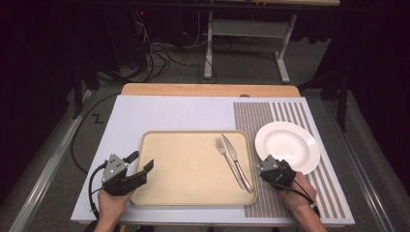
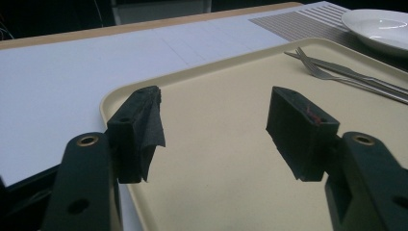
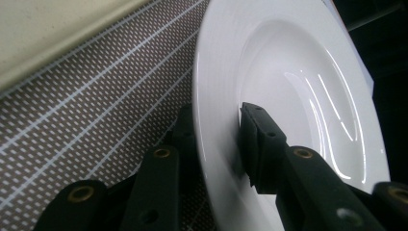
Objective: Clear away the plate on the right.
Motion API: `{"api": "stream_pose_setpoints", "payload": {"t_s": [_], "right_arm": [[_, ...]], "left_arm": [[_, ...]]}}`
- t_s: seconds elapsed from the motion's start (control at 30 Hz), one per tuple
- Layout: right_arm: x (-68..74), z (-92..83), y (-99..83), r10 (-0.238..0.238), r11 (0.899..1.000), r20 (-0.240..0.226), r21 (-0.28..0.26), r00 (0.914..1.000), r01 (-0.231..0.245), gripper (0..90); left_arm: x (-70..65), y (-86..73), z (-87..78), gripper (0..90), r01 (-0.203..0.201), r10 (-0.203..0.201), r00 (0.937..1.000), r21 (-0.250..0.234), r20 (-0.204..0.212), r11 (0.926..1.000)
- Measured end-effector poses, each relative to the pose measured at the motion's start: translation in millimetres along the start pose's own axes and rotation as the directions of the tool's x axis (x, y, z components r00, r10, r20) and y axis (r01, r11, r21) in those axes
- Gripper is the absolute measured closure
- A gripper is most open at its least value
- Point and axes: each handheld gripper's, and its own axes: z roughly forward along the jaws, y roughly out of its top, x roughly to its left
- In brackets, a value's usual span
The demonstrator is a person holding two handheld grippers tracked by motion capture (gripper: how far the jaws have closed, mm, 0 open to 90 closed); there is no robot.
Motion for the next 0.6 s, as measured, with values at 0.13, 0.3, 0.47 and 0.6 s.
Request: {"api": "stream_pose_setpoints", "payload": {"t_s": [0.13,0.3,0.47,0.6], "right_arm": [[5.9,1.7,1.7,-0.056,0.998,0.046,0.021,0.9974,0.055,73.8],[10.8,3.5,3.3,-0.138,0.99,0.101,0.057,0.9853,0.133,77.3],[15.8,4.6,3.3,-0.198,0.979,0.146,0.071,0.9691,0.19,80.0],[17.2,3.9,3.1,-0.234,0.972,0.178,0.073,0.9559,0.224,82.1]], "left_arm": [[0.1,0.0,0.0,37.5,0.001,-0.001,1.0,-0.001,-0.001,1.0],[0.3,0.0,-0.2,37.4,0.001,-0.001,1.0,-0.001,-0.001,1.0],[0.6,0.0,-0.4,37.5,0.003,-0.003,1.0,-0.002,-0.002,1.0],[0.5,-0.1,0.1,37.5,0.005,-0.005,1.0,-0.001,0.003,1.0]]}}
